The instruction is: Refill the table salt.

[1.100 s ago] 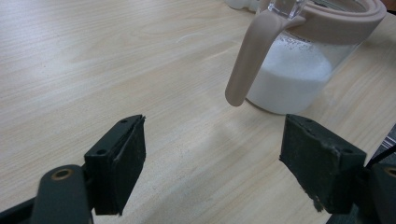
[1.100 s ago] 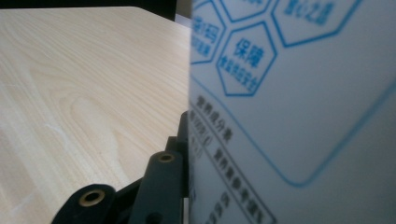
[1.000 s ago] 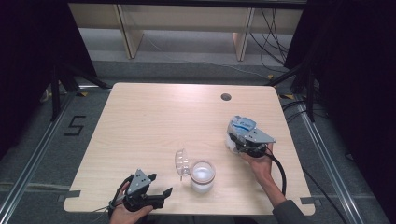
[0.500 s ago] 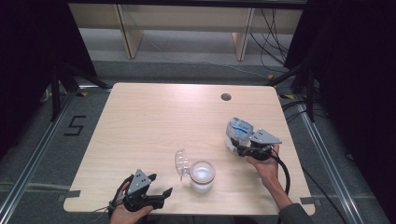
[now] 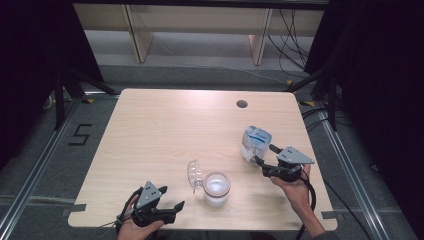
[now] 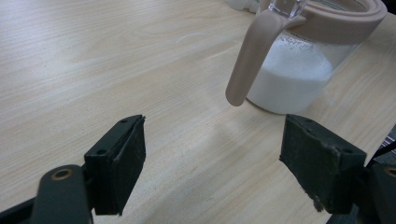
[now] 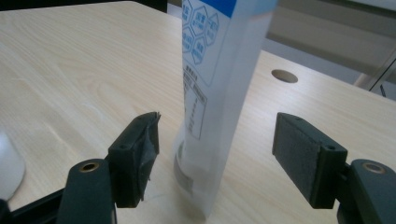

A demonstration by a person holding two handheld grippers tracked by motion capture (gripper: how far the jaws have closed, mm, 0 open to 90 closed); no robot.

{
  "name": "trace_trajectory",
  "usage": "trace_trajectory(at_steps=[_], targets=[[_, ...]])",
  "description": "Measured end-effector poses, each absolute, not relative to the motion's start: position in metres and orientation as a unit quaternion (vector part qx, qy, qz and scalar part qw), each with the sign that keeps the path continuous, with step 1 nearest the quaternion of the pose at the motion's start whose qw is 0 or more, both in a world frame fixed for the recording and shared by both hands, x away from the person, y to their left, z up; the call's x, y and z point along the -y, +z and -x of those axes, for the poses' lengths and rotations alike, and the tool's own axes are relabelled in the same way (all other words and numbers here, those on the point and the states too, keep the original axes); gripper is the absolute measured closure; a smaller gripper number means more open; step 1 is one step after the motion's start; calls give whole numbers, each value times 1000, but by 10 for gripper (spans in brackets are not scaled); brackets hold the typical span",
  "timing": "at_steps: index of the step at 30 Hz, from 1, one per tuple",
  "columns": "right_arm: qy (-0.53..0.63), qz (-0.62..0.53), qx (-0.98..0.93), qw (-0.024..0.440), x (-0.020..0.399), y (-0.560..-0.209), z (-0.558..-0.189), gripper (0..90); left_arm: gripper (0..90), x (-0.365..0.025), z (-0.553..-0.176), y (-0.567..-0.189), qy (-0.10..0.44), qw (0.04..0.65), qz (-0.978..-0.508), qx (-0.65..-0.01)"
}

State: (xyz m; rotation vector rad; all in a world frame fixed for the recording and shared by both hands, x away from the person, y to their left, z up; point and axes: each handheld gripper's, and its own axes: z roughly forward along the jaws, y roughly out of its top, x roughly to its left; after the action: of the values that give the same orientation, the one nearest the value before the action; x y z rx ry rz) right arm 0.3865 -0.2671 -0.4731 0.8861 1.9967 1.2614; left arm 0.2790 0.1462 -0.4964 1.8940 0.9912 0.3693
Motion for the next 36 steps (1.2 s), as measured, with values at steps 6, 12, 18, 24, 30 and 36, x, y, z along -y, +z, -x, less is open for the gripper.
trace_trajectory(at_steps=[6,12,18,24,30,36], targets=[[474,-346,-753,297,277,-470,-376,312,218,-146,-279,-496,151,468,-771,-405],[475,-369,-752,269,283,-469,-363,297,218,-147,-279,-496,153,467,-770,-406],[478,-374,-755,247,286,-469,-350,281,218,-146,-280,-496,153,468,-769,-409],[468,-364,-767,245,279,-469,-337,249,218,-146,-280,-495,153,469,-768,-409],[459,-352,-784,226,274,-471,-326,244,217,-146,-281,-496,149,471,-766,-411],[456,-344,-790,221,274,-474,-319,231,217,-146,-280,-496,149,471,-765,-412]])
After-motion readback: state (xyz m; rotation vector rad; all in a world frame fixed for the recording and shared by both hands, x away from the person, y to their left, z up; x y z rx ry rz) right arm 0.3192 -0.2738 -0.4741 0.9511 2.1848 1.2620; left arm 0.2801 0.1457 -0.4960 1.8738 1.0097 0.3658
